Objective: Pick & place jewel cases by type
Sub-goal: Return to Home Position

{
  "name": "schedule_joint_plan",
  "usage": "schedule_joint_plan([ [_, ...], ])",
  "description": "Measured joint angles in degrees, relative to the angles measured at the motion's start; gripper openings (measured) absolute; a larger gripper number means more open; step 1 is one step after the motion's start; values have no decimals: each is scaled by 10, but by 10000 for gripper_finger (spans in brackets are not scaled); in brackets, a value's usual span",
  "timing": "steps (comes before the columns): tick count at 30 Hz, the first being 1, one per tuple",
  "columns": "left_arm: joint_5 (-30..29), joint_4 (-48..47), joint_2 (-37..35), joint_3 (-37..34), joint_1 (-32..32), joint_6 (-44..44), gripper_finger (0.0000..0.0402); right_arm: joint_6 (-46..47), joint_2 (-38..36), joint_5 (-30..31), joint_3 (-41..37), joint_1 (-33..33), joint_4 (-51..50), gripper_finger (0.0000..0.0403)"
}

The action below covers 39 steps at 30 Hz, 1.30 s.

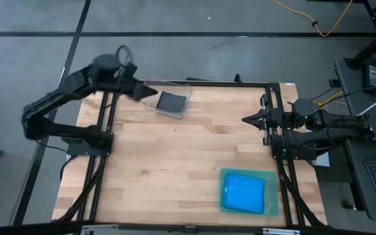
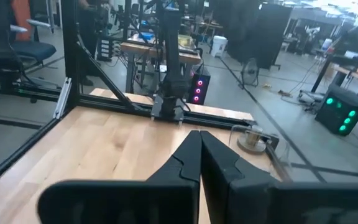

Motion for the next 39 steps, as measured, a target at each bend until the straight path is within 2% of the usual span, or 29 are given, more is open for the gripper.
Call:
schedule_joint_plan([
  [3,-101,51,-38,0,-120,-19,90,-14,0,0,0,0,1,7],
  [5,-190,76,-45,0,-206,-27,55,-14,1,0,0,0,1,7],
  [8,-293,96,-38,0,-313,-2,10,-14,1,0,0,0,1,7],
  [10,-343,97,-25,-1,-366,16,7,-18,0,2,0,0,2,7],
  [13,-366,106,-13,-29,-417,49,2,-21,0,25,0,0,1,7],
  [17,-366,189,-30,-123,-440,81,2,-13,0,61,0,0,1,7],
  [20,-332,298,-73,-228,-434,105,1,-13,0,69,0,0,1,7],
  [25,-215,516,-175,-420,-378,131,2,-26,0,71,0,0,-19,7],
  [29,-125,617,-276,-544,-314,121,2,-26,0,105,0,0,-31,7],
  [31,-102,631,-332,-582,-284,120,3,-23,0,116,0,0,-31,7],
  [35,-64,594,-459,-632,-241,126,1,-5,0,123,0,0,-31,7],
  [39,-87,524,-590,-663,-232,130,3,21,0,134,0,0,-33,7],
])
